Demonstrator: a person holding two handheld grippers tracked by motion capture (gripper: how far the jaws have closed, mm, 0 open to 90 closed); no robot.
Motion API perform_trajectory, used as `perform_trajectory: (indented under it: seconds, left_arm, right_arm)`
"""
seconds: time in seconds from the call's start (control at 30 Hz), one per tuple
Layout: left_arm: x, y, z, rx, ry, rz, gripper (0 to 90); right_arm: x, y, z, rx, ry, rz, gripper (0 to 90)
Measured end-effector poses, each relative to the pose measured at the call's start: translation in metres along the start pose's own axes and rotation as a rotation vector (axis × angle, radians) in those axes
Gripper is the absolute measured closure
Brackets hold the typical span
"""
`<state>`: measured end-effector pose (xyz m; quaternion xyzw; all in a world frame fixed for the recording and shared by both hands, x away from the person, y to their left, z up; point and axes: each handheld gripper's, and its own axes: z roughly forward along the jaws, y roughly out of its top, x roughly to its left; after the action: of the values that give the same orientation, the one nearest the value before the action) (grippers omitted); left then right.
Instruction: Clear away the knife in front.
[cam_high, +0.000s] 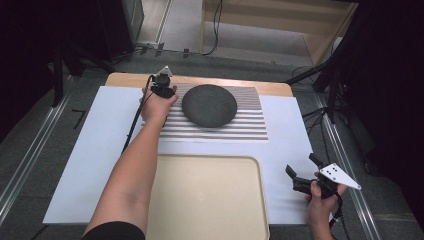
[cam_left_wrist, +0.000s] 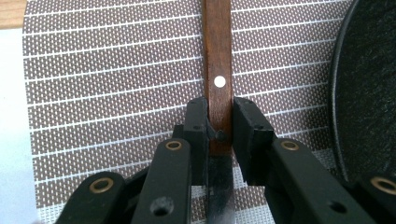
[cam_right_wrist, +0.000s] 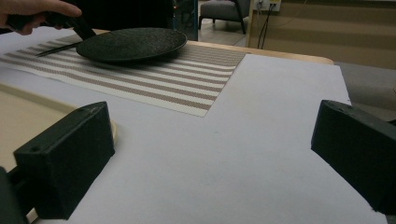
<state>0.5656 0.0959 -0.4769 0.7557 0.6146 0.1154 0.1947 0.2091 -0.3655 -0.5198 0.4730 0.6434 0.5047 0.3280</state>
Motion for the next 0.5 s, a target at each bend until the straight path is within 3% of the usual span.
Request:
perform_trajectory:
  seconds: [0.17, 0.5]
  left_arm:
    - [-0.0030, -0.0006, 0.0003, -0.004, 0.020, 0.010, 75.5]
    - [0.0023, -0.0016, -0.0006, -0.007, -0.018, 0.036, 76.7]
  right_arm:
    - [0.0001, 0.0001, 0.0003, 0.002, 0.000, 0.001, 0.0]
    - [-0.0005, 0.0000, 0.0005, 0.003, -0.002, 0.004, 0.0]
